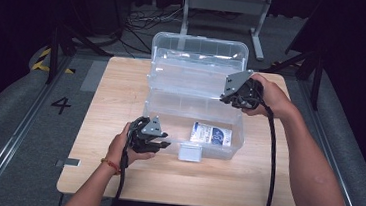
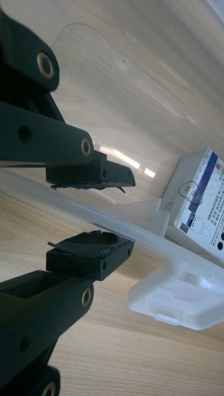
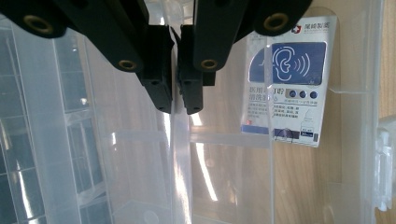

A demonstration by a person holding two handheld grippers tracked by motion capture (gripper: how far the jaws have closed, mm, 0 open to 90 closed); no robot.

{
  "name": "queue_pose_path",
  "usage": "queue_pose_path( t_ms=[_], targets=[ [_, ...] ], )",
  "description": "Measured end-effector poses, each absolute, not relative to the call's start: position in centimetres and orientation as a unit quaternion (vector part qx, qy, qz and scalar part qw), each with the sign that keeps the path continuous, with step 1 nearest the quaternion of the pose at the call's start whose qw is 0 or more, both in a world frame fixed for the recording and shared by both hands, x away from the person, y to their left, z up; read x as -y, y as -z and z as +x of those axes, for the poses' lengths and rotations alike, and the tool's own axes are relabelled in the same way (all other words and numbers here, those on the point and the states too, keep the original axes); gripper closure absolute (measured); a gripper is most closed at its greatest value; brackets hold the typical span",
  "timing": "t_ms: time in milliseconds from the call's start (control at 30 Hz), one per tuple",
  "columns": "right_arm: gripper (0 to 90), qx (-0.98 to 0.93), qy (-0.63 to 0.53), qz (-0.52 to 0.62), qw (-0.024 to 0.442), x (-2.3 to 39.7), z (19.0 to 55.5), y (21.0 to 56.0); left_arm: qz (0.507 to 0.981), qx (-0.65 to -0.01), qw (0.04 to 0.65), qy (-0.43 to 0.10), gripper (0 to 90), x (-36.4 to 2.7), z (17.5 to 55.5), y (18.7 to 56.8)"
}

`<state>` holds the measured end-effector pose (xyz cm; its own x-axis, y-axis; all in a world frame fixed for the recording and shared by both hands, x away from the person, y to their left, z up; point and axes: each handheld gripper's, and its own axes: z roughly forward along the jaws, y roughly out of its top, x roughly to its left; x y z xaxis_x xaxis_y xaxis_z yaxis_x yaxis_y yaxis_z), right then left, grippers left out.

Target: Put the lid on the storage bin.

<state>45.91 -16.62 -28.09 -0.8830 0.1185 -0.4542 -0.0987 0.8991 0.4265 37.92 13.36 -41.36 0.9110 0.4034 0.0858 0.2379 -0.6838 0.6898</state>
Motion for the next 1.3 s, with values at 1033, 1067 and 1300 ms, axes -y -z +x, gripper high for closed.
queue_pose_path(
  t_ms=[1033, 1067, 1300],
  targets=[
    [84.7, -0.94, -0.252, 0.004, 0.232, 17.5, 44.2, 29.0, 0.908, -0.176, 0.361, -0.122, 65.3, -13.4, 37.8, 41.5],
    [84.6, -0.939, -0.255, 0.005, 0.23, 17.5, 44.1, 29.1, 0.907, -0.175, 0.362, -0.122, 65.3, -13.4, 37.8, 41.5],
    [84.5, -0.937, -0.264, 0.008, 0.227, 17.8, 43.8, 29.3, 0.907, -0.175, 0.362, -0.123, 65.2, -13.4, 37.8, 41.5]
  ],
)
